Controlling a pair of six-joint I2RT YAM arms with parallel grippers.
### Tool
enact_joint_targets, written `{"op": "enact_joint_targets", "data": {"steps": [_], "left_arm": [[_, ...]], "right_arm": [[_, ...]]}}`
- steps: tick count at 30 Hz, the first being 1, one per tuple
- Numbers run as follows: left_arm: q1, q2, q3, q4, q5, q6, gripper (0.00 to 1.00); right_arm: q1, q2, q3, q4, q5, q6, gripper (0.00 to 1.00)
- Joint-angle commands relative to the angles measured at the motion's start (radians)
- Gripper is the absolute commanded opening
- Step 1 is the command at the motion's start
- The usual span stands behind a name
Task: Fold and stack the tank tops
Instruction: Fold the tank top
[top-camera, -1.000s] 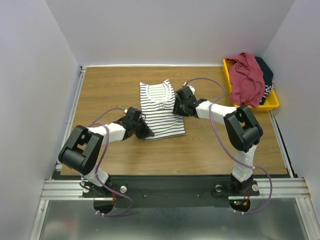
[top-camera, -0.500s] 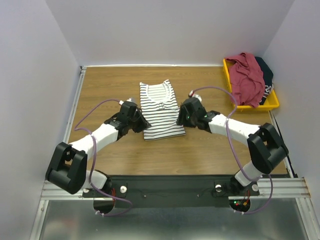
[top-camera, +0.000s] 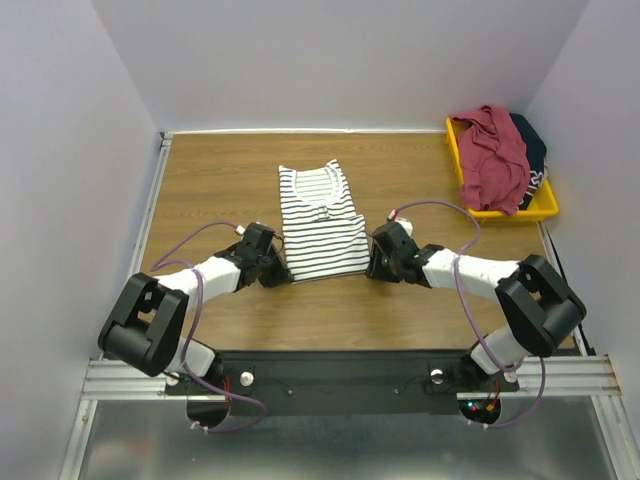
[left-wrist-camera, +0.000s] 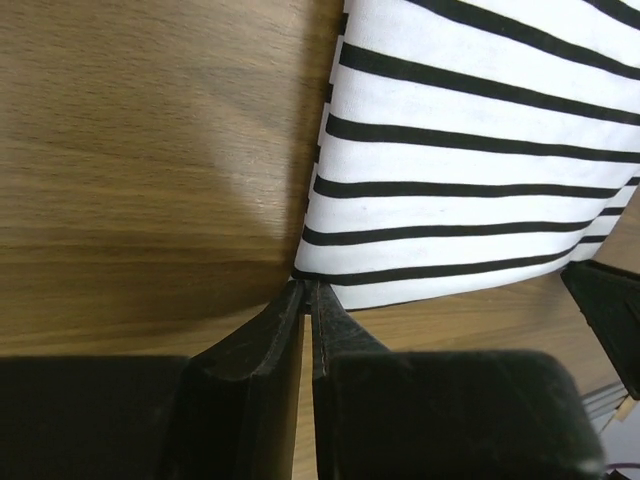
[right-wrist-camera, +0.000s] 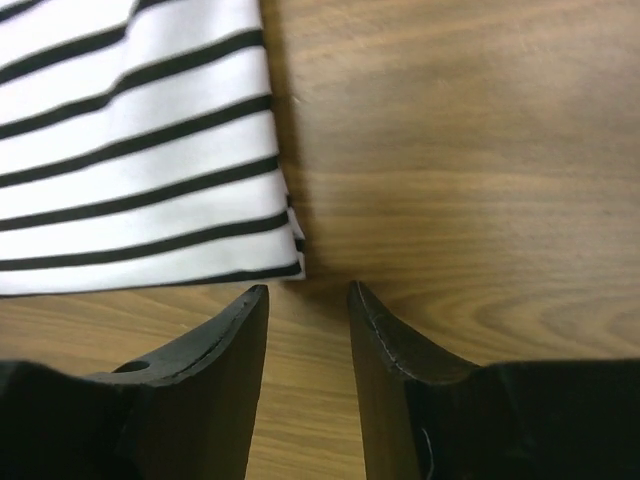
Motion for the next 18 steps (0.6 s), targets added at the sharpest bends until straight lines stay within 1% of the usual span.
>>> {"op": "enact_joint_targets", "data": {"steps": [1,2,5,6,8,9,10,13,14,18], "left_arm": [[0.014,-0.040,-0.037,-0.020,-0.026,0.014,0.20],[0.021,-0.049,-0.040,-0.026,-0.028,0.018,0.20],[0.038,-0.086,-0.037,-0.060,-0.032,0.034,0.21],[0.038,-0.100,-0.037,-0.069,-0.039,0.035,0.24],[0.038,-0.141,-0.044,-0.075,-0.028,0.037,0.28],[0.037,-0.156,-0.050,-0.077,-0.022,0.032,0.32],[0.038,-0.182,-0.069,-0.063,-0.019,0.027,0.40],[0.037,-0.189,-0.093,-0.027,-0.003,0.014,0.51],[0.037,-0.183,-0.107,-0.016,0.004,0.011,0.52],[0.038,-0.147,-0.138,0.053,0.047,-0.017,0.55]], "right_arm": [[-0.007,-0.048,-0.043,-0.063,0.011,0.021,0.42],[-0.007,-0.054,-0.041,-0.063,0.011,0.021,0.38],[-0.007,-0.074,-0.033,-0.059,-0.012,0.024,0.38],[-0.007,-0.086,-0.029,-0.056,-0.015,0.033,0.38],[-0.005,-0.101,-0.026,-0.052,-0.013,0.041,0.40],[-0.007,-0.107,-0.026,-0.046,-0.010,0.047,0.41],[-0.007,-0.118,-0.027,-0.041,-0.001,0.059,0.42],[-0.007,-0.127,-0.027,-0.023,0.002,0.084,0.48],[-0.007,-0.130,-0.026,-0.017,0.002,0.090,0.52],[-0.007,-0.108,-0.007,0.005,-0.004,0.113,0.53]]}}
